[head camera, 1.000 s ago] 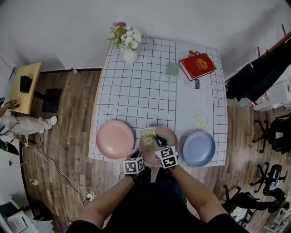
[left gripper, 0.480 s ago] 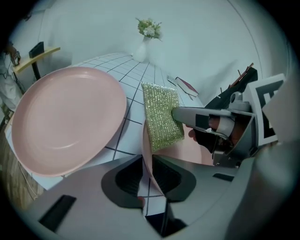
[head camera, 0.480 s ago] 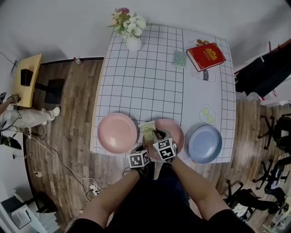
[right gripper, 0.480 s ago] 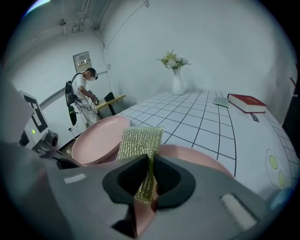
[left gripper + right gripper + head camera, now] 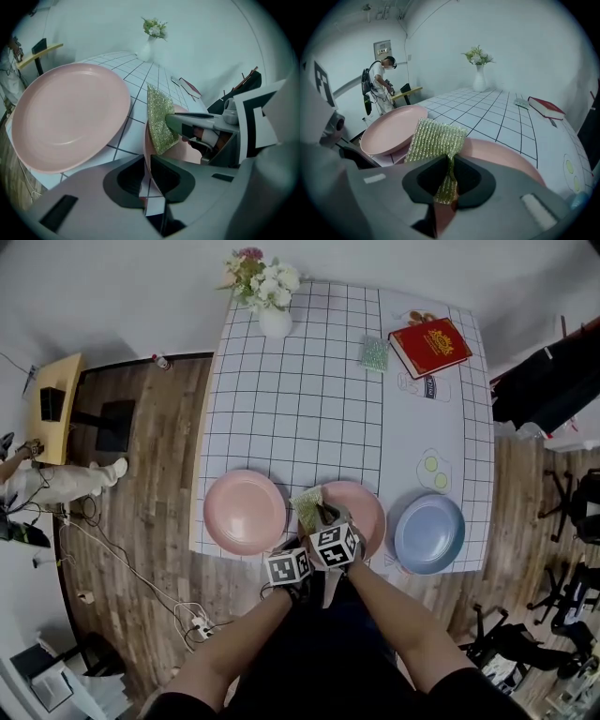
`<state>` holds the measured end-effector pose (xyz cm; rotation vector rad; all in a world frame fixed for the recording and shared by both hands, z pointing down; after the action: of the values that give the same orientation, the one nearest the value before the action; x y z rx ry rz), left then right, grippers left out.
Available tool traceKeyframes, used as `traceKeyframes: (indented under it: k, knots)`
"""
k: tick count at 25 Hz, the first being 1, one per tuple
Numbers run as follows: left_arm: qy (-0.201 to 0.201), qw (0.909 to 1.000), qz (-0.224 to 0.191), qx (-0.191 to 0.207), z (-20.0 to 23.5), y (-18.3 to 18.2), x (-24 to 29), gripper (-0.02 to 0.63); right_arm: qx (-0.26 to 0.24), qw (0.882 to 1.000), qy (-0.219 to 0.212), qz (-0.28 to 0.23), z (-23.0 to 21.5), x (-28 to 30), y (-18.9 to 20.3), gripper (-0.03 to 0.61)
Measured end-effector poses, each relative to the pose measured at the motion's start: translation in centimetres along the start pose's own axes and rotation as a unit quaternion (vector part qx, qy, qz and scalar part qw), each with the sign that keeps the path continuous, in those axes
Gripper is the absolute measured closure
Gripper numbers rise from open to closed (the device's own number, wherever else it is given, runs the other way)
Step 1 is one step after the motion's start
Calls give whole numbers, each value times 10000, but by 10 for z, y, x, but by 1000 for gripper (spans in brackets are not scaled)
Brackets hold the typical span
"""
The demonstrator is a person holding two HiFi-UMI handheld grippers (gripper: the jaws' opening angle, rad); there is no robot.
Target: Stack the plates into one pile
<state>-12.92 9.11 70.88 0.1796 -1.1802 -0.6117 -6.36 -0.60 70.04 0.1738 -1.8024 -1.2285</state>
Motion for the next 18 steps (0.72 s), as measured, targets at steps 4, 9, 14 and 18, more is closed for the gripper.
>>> traceKeyframes:
  k: [4,9,14,18]
  knots:
    - [3,10000,25,43,-1,1,0,575,-192,9997,116,69,0,6,0,523]
    - [-30,10000,23,57,-1,3,1,575,-139,9991,382,89,-14,8,-2,523]
    - [-86,9999,35,53,-1,3,0,575,56,9973,719,153,-41,5,-2,523]
    - [-99,9999,10,33,0,3,0,575,128,9948,990,196,-61,-2,1,522]
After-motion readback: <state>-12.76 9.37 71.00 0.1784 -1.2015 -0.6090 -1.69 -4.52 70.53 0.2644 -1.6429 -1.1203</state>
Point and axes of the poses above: the fingertips, and each gripper's own axes: x forward along the fingers, z to its left, y out of its underside, the point moved 4 cm from there along -x, backward along the fingers, and after that the axes turned 11 degrees about -z, right-handed, at the moved point
